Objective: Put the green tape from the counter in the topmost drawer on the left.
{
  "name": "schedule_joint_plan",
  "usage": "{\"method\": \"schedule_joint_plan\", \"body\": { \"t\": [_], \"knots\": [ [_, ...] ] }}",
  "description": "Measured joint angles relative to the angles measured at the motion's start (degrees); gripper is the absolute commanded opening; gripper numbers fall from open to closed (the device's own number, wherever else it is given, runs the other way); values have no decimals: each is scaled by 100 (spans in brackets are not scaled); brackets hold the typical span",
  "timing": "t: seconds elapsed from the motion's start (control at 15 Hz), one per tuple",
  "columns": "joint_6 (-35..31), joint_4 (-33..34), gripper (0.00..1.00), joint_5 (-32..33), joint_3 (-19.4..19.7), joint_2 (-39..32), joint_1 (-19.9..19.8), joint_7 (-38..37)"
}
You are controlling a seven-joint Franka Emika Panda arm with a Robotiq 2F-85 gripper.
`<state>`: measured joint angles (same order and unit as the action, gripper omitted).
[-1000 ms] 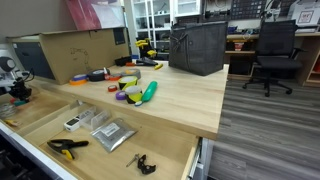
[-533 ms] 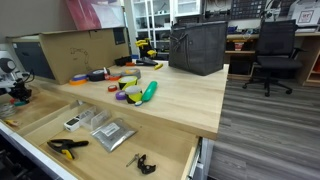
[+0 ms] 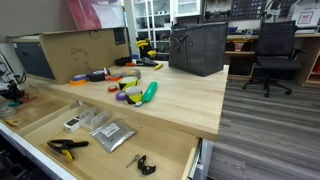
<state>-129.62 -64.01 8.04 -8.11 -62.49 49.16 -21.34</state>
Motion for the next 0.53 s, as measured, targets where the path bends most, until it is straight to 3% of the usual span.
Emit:
{"method": "schedule_joint_plan", "body": {
  "t": [0.53],
  "knots": [
    [114,1155,7,6,321,-627,209,209]
  ]
}}
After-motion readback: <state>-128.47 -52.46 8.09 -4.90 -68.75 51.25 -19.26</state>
